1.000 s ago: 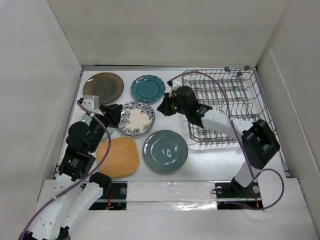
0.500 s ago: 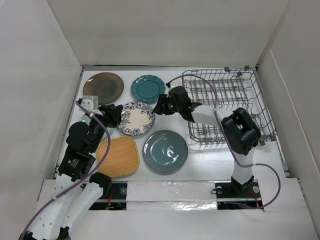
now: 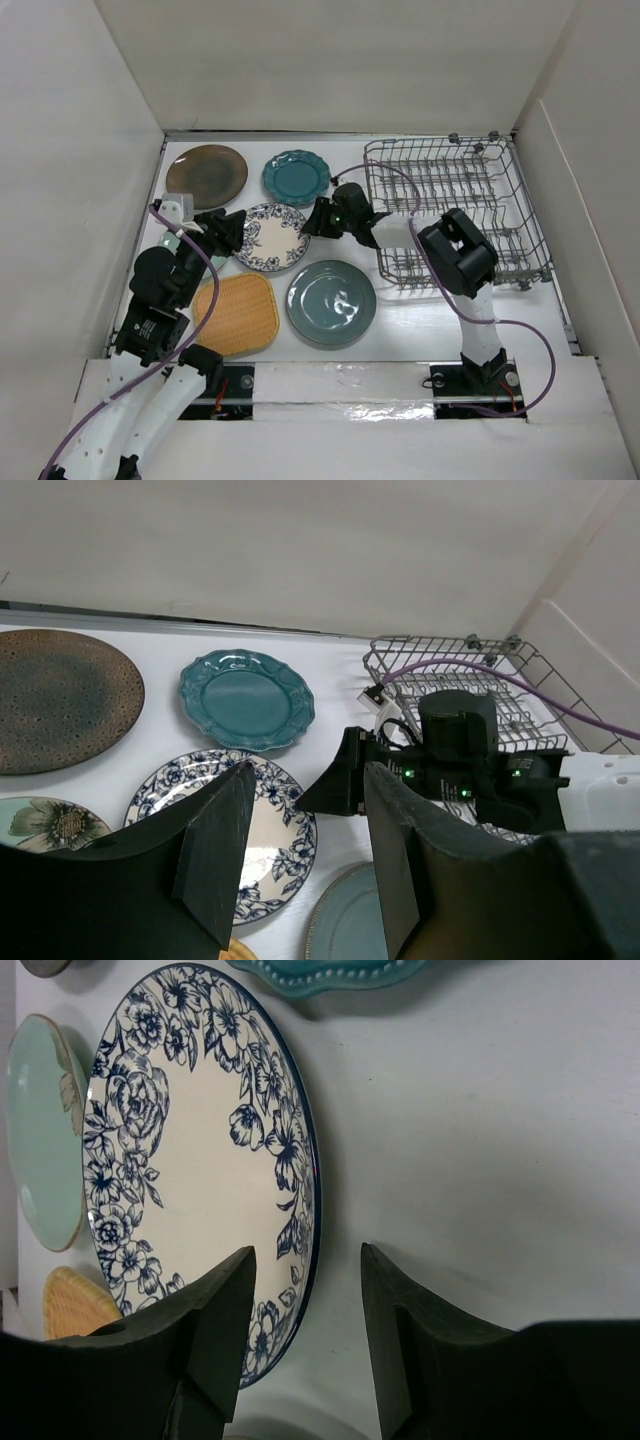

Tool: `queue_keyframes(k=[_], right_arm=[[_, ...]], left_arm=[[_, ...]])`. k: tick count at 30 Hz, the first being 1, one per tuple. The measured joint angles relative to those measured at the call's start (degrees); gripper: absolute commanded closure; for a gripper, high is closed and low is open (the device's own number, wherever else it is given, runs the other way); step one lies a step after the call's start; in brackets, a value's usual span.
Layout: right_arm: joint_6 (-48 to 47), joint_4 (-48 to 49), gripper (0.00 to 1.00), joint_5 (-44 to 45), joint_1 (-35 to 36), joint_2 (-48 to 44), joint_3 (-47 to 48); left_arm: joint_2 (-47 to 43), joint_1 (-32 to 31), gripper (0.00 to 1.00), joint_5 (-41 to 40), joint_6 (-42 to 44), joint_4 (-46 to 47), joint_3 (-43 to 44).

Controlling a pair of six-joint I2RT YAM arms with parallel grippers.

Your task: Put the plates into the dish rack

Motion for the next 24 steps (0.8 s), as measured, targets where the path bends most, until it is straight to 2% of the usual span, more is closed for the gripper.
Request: queue_keyframes(k=[7,13,16,17,20,24], right_arm=[[5.18,7.19,0.56,-3.39,0.00,3.06,-1.27],[9.27,12.57,0.65,-5.86,-0.15,5.16,-2.01],[10.86,14.58,0.76,-6.43,-0.44,6.05,-2.32],[11.41,15.23,0.85,-6.75,-0.57,6.43,-2.40],[13.99,16.81,0.97,-6.75,-0.98,6.71,-3.58],[14.69,17.64,1.00,-6.10,-1.01,5.18,-5.88]], left_arm=[[-0.28,0.00,0.56,0.09,0.00,0.00,0.00],[-0.48,0.00,0.56,0.39,0.00,0.00,-0.04],[-0.48,0.00,0.56,0.55,0.00,0.00,-0.11],[-0.48,0.00,0.56,0.55,0.00,0.00,-0.09],[-0.52,0.00,0.55,0.55,0.00,0.02,-0.11],[-0.52,0.00,0.55,0.57,0.00,0.02,-0.11]])
